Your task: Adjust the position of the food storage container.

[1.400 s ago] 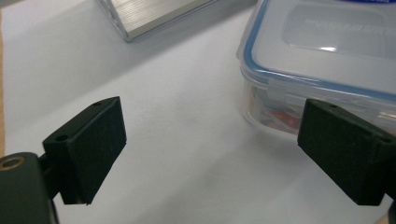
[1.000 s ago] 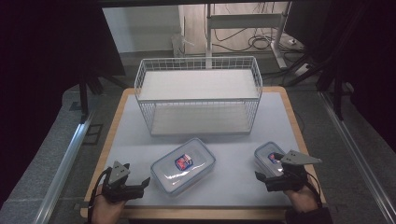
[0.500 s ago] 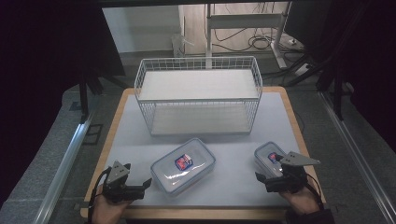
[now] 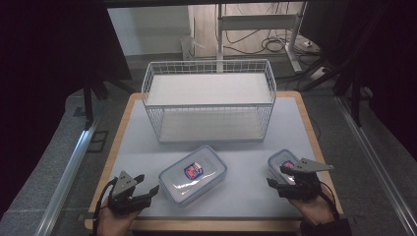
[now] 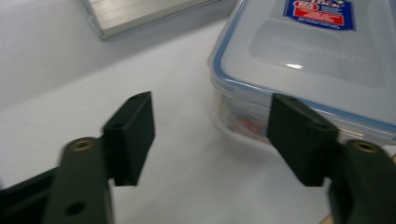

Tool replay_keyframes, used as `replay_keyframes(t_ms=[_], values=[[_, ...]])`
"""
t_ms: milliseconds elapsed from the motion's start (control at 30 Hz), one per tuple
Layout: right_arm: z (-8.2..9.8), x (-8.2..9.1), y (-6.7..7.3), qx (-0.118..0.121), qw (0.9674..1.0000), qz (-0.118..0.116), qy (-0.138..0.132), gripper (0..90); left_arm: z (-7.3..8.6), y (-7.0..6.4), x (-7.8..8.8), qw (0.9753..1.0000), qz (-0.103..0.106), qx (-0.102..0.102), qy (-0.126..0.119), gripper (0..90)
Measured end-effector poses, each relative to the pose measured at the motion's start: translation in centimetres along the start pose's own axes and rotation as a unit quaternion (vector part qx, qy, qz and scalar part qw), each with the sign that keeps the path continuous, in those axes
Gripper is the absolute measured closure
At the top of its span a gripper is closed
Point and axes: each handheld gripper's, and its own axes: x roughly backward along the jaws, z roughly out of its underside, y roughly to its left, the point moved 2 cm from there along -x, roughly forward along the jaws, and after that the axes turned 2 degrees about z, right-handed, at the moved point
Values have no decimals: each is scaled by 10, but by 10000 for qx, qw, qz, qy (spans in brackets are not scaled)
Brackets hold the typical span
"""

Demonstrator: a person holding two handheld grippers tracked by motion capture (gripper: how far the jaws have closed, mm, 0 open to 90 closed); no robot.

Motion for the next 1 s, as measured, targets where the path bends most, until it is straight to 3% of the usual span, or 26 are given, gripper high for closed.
replay_keyframes(t_ms=[233,333,433,567,733,833,1000], values=[[-12,-12,7,128,9993,-358,13,618,3,-1,-1,9996,187,175,131,619],[-16,-17,12,223,9989,-401,-10,704,4,-4,-3,9990,341,194,213,770],[-18,-22,16,321,9987,-394,26,797,3,-7,-5,9981,501,185,295,867],[-20,-30,21,416,9983,-388,108,896,4,-10,-10,9973,585,179,413,899],[-21,-40,22,330,9983,-462,139,898,4,-13,-18,9957,674,233,597,900],[-22,-44,23,344,9981,-485,140,898,4,-14,-24,9954,613,259,693,900],[-23,-50,23,316,9982,-482,178,898,0,-8,-30,9945,692,495,604,899]])
